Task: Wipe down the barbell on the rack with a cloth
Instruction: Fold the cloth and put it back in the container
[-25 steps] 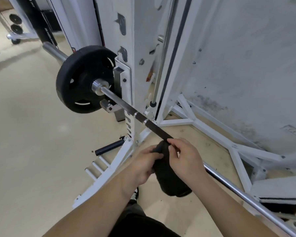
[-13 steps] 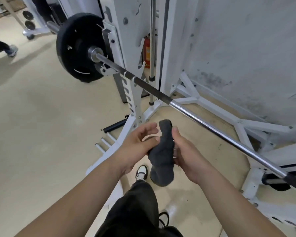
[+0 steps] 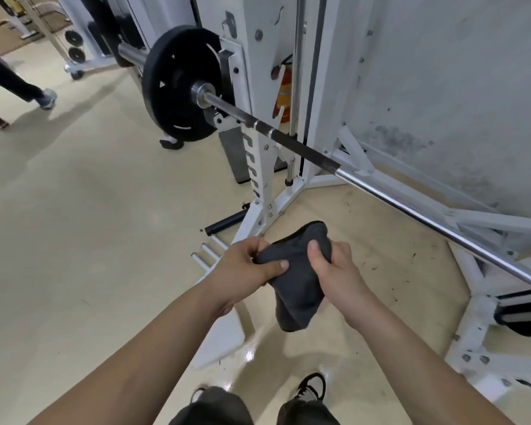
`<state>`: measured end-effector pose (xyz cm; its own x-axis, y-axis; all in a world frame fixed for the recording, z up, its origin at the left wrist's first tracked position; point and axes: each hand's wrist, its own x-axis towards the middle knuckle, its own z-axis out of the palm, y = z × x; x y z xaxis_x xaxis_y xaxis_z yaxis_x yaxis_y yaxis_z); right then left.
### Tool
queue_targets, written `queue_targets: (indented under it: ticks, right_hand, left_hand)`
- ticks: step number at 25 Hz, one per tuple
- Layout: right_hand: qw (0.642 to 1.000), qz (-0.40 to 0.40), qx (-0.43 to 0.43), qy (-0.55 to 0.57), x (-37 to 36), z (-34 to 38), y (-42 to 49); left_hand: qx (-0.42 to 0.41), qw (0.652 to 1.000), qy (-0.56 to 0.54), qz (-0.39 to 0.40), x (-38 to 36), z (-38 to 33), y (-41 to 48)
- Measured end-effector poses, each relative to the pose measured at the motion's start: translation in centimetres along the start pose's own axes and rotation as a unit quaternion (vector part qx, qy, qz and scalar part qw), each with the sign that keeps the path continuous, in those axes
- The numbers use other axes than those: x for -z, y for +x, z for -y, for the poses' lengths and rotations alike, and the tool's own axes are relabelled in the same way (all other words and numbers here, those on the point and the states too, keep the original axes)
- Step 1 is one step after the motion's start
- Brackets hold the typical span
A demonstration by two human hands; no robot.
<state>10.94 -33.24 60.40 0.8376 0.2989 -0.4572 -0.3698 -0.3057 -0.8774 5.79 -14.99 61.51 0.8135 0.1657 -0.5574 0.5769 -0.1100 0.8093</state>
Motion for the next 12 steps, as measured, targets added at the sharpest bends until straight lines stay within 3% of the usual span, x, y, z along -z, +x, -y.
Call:
queue_targets:
  ticks: [4, 9, 12]
  right_hand:
    - [1.0, -0.007, 0.002, 0.004, -6.6, 0.8, -0.1]
    - [0.995, 0.023, 0.006, 0.096, -15.4, 1.3, 0.6]
    - [0.998, -0.03, 0.002, 0.061, -19.8, -0.7, 2.2]
  left_hand:
    - [-0.028, 0.997, 0.076, 0.002, 7.2, 3.1, -1.1]
    - [-0.11, 0.977, 0.166, 0.081, 17.9, 5.5, 0.3]
    - [-0.125, 0.955, 0.235, 0.133, 22.1, 7.7, 3.3]
